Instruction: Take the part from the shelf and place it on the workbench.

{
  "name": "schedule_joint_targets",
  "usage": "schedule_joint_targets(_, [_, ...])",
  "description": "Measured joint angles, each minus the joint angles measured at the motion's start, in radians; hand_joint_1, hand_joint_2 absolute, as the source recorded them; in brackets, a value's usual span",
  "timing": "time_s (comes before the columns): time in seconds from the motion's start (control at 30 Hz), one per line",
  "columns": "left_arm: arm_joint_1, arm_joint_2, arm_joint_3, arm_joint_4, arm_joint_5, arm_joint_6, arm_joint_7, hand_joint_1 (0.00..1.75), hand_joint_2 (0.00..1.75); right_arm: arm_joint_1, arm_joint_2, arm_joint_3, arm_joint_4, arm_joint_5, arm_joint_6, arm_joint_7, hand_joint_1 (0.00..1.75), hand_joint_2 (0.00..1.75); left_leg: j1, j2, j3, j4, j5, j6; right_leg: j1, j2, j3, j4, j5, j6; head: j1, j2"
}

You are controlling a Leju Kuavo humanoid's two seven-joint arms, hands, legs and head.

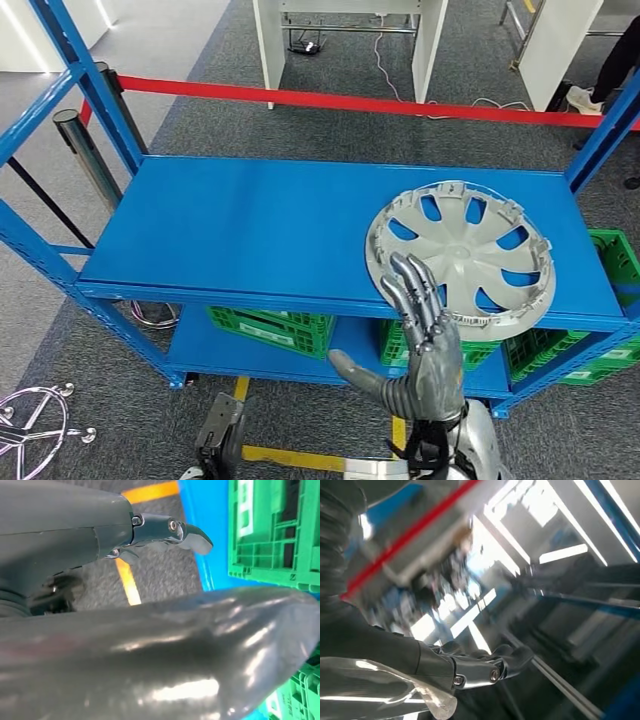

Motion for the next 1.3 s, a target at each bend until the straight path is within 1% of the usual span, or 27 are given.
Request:
schedule_joint_targets(0.07, [-0.005,-0.009,0.007,-0.004,0.005,-0.016,0.019,0.0,0.0,0.021,0.034,-0.038,0.034,0.161,-0.04,-0.028,0.0,1.75,0.0,0.0,0.0,0.0,0.0,0.0,0.0,0.0,0.0,0.0,0.0,0.0,0.0,0.0])
schedule_joint_targets(0.13, [-0.01,-0.017,0.01,-0.009,0.006,-0.028,0.028,0.0,0.0,0.039,0.076,-0.091,0.06,0.252,-0.045,-0.069,0.0,1.75,0.0,0.0,0.0,0.0,0.0,0.0,0.0,0.0,0.0,0.0,0.0,0.0,0.0,0.0])
schedule_joint_targets(0.2, [-0.014,-0.022,0.014,-0.014,0.008,-0.038,0.03,0.0,0.0,0.05,0.112,-0.147,0.081,0.316,-0.046,-0.098,0.0,1.75,0.0,0.0,0.0,0.0,0.0,0.0,0.0,0.0,0.0,0.0,0.0,0.0,0.0,0.0])
schedule_joint_targets(0.27, [-0.016,-0.024,0.016,-0.019,0.006,-0.046,0.029,0.0,0.0,0.055,0.141,-0.2,0.101,0.371,-0.046,-0.107,0.0,1.75,0.0,0.0,0.0,0.0,0.0,0.0,0.0,0.0,0.0,0.0,0.0,0.0,0.0,0.0])
schedule_joint_targets(0.33, [-0.02,-0.026,0.016,-0.024,-0.003,-0.048,0.027,0.0,0.0,0.053,0.161,-0.241,0.124,0.412,-0.046,-0.093,0.0,1.75,0.0,0.0,0.0,0.0,0.0,0.0,0.0,0.0,0.0,0.0,0.0,0.0,0.0,0.0])
schedule_joint_targets(0.5, [-0.026,-0.03,0.016,-0.033,-0.016,-0.044,0.025,0.0,0.0,0.046,0.184,-0.293,0.166,0.45,-0.046,-0.06,0.0,1.75,0.0,0.0,-0.001,0.0,0.0,0.0,0.0,0.0,0.0,0.0,0.001,0.001,0.0,0.0])
schedule_joint_targets(0.57, [-0.028,-0.03,0.016,-0.034,-0.022,-0.039,0.028,0.0,0.0,0.038,0.187,-0.3,0.182,0.469,-0.046,-0.036,0.0,1.75,0.0,0.0,-0.001,0.001,0.0,0.0,0.0,0.0,0.0,0.0,0.001,0.001,0.0,0.0])
schedule_joint_targets(0.67, [-0.029,-0.031,0.015,-0.034,-0.03,-0.033,0.038,0.0,0.0,0.017,0.187,-0.301,0.218,0.502,-0.046,0.03,0.0,1.75,0.0,0.0,-0.001,0.001,0.0,0.0,0.0,0.0,0.0,0.0,0.001,0.001,0.0,0.0])
schedule_joint_targets(0.83, [-0.029,-0.031,0.012,-0.034,-0.045,-0.024,0.066,0.0,0.0,-0.029,0.184,-0.288,0.298,0.525,-0.047,0.107,0.0,1.75,0.0,0.0,-0.001,0.001,0.0,0.0,0.0,0.001,0.0,0.0,0.001,0.001,0.0,0.0])
schedule_joint_targets(0.93, [-0.028,-0.031,0.004,-0.034,-0.057,-0.021,0.119,0.0,0.0,-0.06,0.172,-0.262,0.356,0.53,-0.047,0.167,0.0,1.75,0.0,0.0,-0.001,0.001,0.0,0.001,0.0,0.0,0.0,0.0,0.001,0.001,0.0,0.0])
schedule_joint_targets(1.03, [-0.022,-0.024,-0.016,-0.033,-0.037,-0.018,0.201,0.0,0.0,-0.094,0.152,-0.213,0.402,0.507,-0.047,0.233,0.0,1.75,0.0,0.0,-0.002,0.001,0.0,0.001,0.0,0.0,0.0,0.0,0.001,0.001,0.0,0.0])
schedule_joint_targets(1.1, [-0.013,-0.016,-0.034,-0.031,-0.025,-0.019,0.236,0.0,0.0,-0.112,0.137,-0.183,0.426,0.496,-0.047,0.253,0.0,1.75,0.0,0.0,-0.002,0.001,0.0,0.001,0.0,0.0,-0.001,0.0,0.001,0.001,0.0,0.0])
schedule_joint_targets(1.23, [-0.006,-0.011,-0.041,-0.029,-0.023,-0.02,0.244,0.0,0.0,-0.12,0.13,-0.172,0.438,0.494,-0.047,0.255,0.0,1.75,0.0,0.0,-0.002,0.001,0.0,0.001,0.0,0.0,-0.001,0.0,0.001,0.001,0.0,0.0])
schedule_joint_targets(1.3, [0.005,0.008,-0.058,-0.019,-0.031,-0.022,0.293,0.0,0.0,-0.138,0.122,-0.165,0.48,0.498,-0.047,0.267,0.0,1.75,0.0,0.0,-0.002,0.001,0.0,0.001,0.0,0.0,-0.001,0.0,0.001,0.001,0.0,0.0])
